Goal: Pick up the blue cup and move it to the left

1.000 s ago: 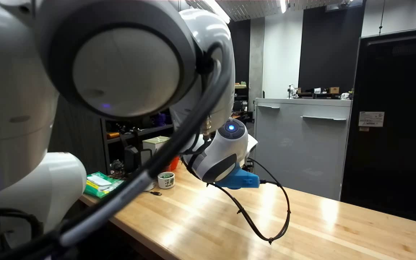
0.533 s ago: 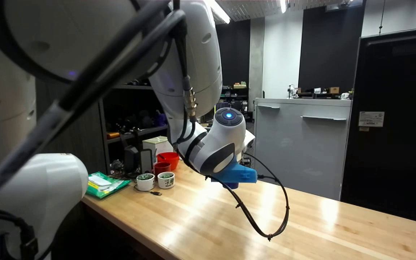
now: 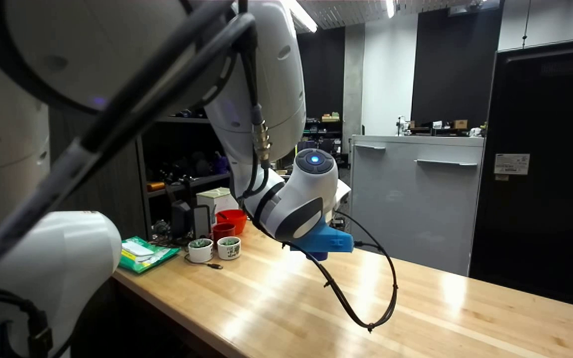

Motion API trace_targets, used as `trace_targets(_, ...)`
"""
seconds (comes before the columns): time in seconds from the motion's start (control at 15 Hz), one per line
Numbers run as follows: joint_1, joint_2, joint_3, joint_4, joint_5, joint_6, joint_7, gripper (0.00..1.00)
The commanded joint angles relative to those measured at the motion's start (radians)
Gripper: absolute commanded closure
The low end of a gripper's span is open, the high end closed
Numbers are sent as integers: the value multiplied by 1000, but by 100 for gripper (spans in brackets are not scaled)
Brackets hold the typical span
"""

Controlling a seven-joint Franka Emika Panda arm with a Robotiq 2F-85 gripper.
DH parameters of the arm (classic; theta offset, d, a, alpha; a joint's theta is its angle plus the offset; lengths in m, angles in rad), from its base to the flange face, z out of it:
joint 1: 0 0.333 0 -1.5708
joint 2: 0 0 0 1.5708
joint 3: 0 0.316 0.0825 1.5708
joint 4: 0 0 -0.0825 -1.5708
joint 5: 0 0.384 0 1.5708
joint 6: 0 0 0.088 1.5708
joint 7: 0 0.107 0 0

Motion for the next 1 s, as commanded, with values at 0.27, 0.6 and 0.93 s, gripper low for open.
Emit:
trace_targets(0.27, -4, -4, 0, 1, -20, -4, 15, 42)
trace_targets(0.6, -10, -16, 8, 40, -18, 17, 20, 42)
trace_targets(0.93, -8, -28, 5, 123, -19, 54, 29, 42)
